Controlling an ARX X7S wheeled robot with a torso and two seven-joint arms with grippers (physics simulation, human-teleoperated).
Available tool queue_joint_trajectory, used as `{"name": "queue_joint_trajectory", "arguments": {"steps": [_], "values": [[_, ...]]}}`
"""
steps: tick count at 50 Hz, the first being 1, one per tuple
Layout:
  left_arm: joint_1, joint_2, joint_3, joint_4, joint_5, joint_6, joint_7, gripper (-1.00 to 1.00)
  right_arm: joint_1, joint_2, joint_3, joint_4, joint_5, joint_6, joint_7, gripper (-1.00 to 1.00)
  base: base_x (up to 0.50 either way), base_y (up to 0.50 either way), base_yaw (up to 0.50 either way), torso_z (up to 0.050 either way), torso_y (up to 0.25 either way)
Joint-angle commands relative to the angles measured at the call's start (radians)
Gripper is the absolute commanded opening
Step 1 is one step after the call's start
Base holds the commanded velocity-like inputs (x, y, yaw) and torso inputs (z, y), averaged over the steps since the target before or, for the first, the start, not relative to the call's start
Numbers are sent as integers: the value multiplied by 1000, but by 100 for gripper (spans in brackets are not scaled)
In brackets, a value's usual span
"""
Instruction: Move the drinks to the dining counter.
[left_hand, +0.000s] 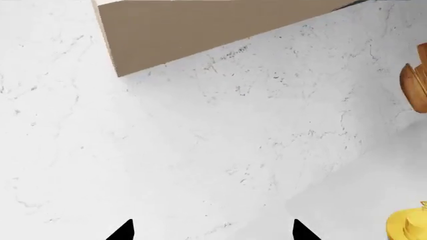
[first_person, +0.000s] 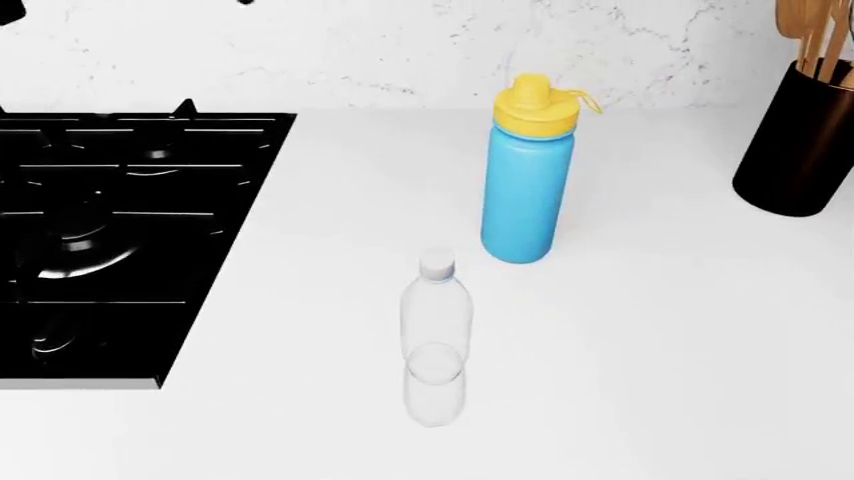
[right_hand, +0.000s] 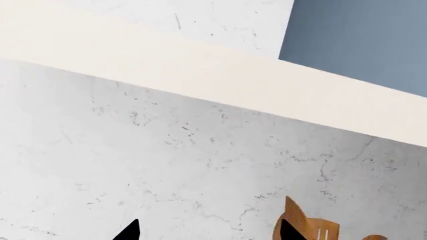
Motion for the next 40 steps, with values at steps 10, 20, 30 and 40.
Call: {"name": "queue_joint_trajectory", "arguments": {"steps": [10, 20, 30, 40], "values": [[116, -172, -30, 245, -215, -133, 197, 100, -50, -5, 112, 8, 105, 65, 30, 100, 0, 0, 0, 0, 0], [131, -226, -127, 300, -361, -270, 229, 100, -42, -10, 88, 30, 115, 80, 15, 100, 0, 0, 0, 0, 0], [235, -302, -175, 478, -507, -305, 257, 100, -45, -4, 38, 19, 114, 74, -16, 100, 0, 0, 0, 0, 0], [284, -376, -235, 594, -689, -331, 196, 100, -58, -9, 26, 25, 122, 70, -21, 100, 0, 0, 0, 0, 0]]}}
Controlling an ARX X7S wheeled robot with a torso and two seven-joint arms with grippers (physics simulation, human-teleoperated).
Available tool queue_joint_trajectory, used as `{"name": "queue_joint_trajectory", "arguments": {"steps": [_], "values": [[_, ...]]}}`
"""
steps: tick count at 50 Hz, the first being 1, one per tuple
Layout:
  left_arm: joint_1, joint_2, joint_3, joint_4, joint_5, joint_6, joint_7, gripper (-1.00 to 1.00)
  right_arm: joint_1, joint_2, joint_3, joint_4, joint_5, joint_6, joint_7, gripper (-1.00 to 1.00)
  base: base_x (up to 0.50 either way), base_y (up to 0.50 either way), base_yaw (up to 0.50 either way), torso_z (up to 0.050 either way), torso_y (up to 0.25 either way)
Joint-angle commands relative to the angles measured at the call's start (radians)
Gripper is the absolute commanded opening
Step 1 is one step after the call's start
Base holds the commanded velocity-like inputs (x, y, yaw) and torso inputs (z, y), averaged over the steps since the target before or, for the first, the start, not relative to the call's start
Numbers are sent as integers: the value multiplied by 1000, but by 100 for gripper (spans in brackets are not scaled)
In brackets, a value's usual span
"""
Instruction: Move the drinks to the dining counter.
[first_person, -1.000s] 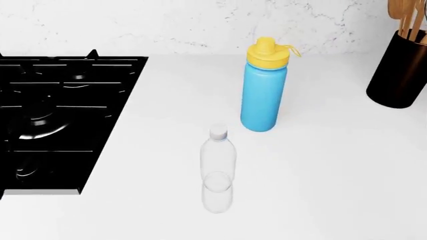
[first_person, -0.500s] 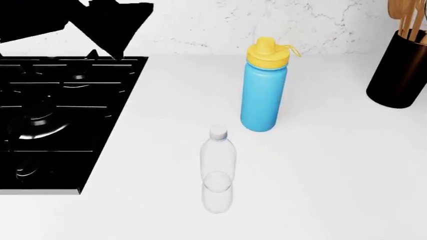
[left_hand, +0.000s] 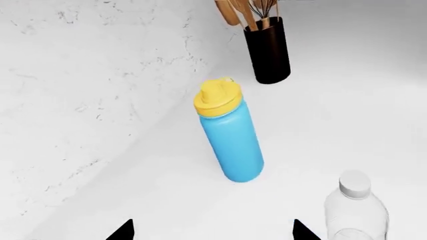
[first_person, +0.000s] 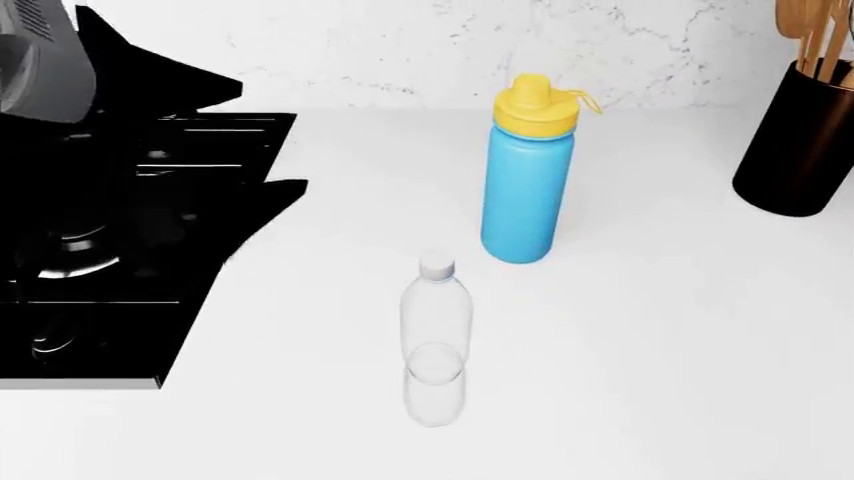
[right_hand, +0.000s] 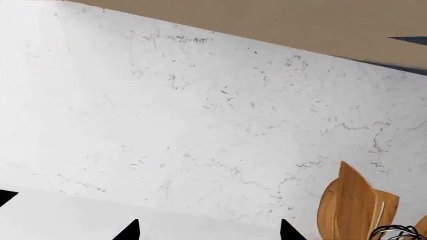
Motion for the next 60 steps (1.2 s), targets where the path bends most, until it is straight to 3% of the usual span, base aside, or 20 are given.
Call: {"name": "queue_joint_trajectory", "arguments": {"steps": [1, 12, 36, 60], "values": [[60, -82, -67, 131, -206, -39, -50, 100, -13, -4, -18, 3, 10, -1, -11, 100, 0, 0, 0, 0, 0], [89, -112, -70, 215, -469, -5, -188, 100, -13, -2, -21, 4, 22, 4, -11, 100, 0, 0, 0, 0, 0], [134, -122, 7, 259, -411, 69, -146, 100, -19, 15, -28, -13, 49, 22, 6, 100, 0, 0, 0, 0, 0], [240, -36, 197, 197, -72, 261, 35, 100, -18, 38, -35, -29, 80, 43, 21, 100, 0, 0, 0, 0, 0]]}}
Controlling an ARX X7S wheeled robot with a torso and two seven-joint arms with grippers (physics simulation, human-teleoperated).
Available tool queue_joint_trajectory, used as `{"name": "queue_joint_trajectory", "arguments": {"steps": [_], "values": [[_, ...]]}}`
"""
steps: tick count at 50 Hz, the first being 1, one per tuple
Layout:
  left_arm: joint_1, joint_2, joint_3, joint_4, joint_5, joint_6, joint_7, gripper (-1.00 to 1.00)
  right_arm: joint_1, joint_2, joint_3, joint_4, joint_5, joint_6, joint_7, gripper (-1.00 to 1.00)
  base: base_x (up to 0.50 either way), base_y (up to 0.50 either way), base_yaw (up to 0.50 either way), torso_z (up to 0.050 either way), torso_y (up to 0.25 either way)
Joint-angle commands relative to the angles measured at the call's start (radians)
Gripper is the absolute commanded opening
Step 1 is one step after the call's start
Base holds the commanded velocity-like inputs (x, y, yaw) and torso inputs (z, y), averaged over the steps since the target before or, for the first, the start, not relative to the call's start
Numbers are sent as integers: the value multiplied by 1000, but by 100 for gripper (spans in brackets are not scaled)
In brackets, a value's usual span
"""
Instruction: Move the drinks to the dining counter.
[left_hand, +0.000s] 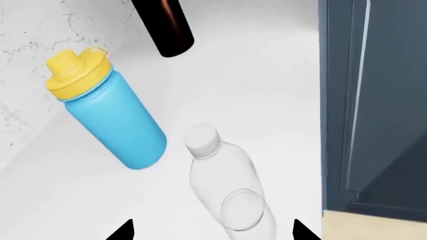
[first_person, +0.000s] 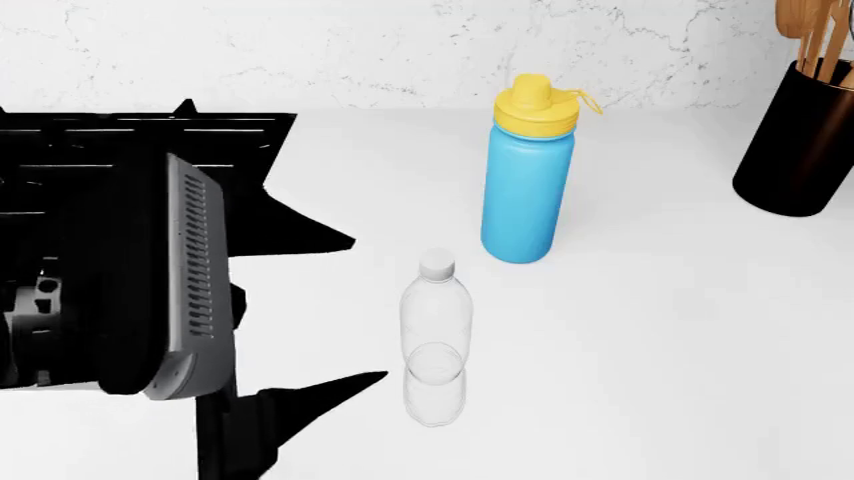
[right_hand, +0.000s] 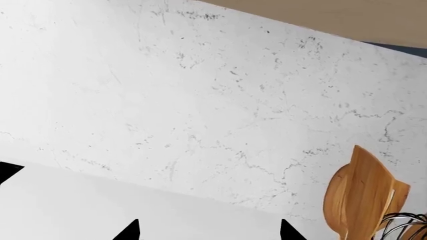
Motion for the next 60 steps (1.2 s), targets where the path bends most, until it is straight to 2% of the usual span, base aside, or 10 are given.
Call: {"name": "queue_joint_trajectory", "arguments": {"steps": [1, 28, 55, 56, 60], "values": [[59, 24, 78, -21, 128, 89, 67, 100, -3, 11, 0, -11, 18, 16, 17, 100, 0, 0, 0, 0, 0], [100, 97, 191, -137, 290, 256, 177, 100, 5, 31, -21, -10, 51, 32, 29, 100, 0, 0, 0, 0, 0], [115, 237, 286, -333, 401, 408, 265, 100, -12, 58, -26, -27, 111, 39, 67, 100, 0, 0, 0, 0, 0], [120, 243, 285, -344, 407, 417, 261, -100, -10, 59, -27, -27, 113, 40, 68, 100, 0, 0, 0, 0, 0], [131, 251, 279, -371, 411, 439, 265, -100, -7, 63, -28, -29, 123, 43, 75, 100, 0, 0, 0, 0, 0]]}}
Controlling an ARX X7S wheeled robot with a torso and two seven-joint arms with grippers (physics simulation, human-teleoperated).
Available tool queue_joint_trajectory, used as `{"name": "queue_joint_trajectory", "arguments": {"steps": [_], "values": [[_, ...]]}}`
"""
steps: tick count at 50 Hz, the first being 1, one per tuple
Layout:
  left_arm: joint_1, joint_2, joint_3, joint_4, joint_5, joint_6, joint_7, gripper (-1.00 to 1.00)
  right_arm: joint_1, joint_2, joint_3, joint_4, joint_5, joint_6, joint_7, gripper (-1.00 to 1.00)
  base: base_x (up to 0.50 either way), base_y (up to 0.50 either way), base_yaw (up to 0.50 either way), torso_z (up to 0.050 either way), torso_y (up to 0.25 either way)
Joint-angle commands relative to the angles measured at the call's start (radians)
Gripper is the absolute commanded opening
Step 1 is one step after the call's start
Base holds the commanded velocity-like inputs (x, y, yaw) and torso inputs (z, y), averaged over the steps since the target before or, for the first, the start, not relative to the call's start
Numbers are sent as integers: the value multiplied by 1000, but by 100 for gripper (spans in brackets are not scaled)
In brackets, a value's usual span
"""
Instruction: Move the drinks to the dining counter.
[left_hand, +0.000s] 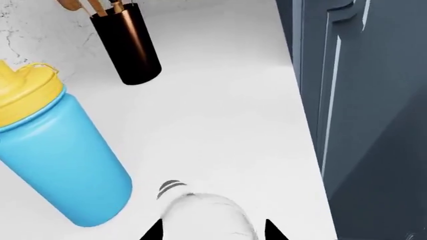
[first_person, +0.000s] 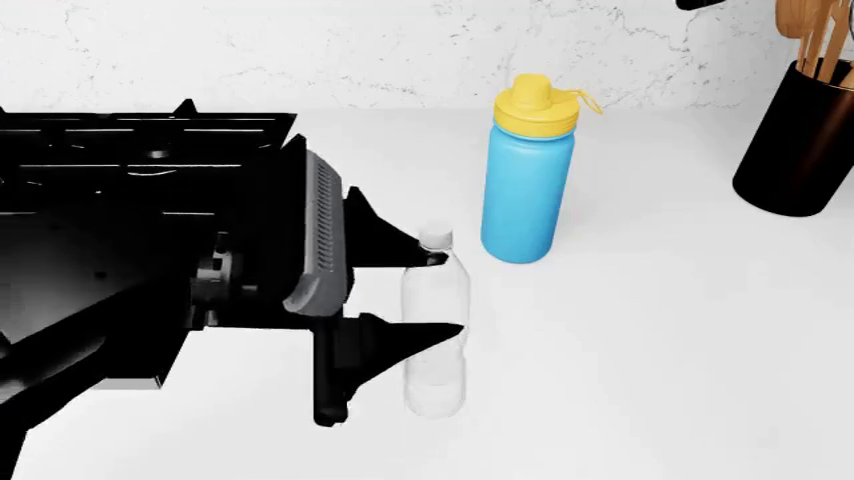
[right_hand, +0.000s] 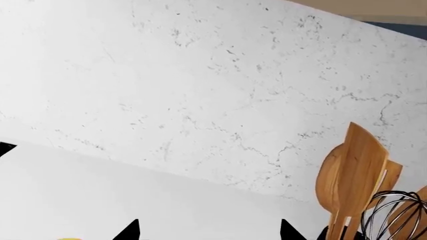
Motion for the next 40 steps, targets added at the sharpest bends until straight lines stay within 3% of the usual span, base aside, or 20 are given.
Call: {"name": "queue_joint_trajectory", "arguments": {"steps": [1, 11, 18, 23, 33, 40], "values": [[25, 45, 5, -87, 30, 69, 18, -100, 4, 12, -4, -2, 24, 5, 16, 100, 0, 0, 0, 0, 0], [70, 33, -74, -77, -7, 109, -27, -100, 3, 15, -14, -2, 41, -3, 25, 100, 0, 0, 0, 0, 0], [74, 58, -308, -17, -157, 132, -239, -100, -9, 11, -30, 4, 38, -30, 11, 100, 0, 0, 0, 0, 0], [41, 36, -389, 32, -218, 107, -337, -100, -36, 15, -28, -1, 47, -46, 10, 100, 0, 0, 0, 0, 0], [36, -18, -445, 75, -265, 74, -407, -100, -117, 57, 70, -97, 194, 25, 129, 100, 0, 0, 0, 0, 1], [9, -35, -464, 81, -283, 55, -447, -100, -184, 95, 133, -164, 398, 65, 285, 100, 0, 0, 0, 0, 0]]}}
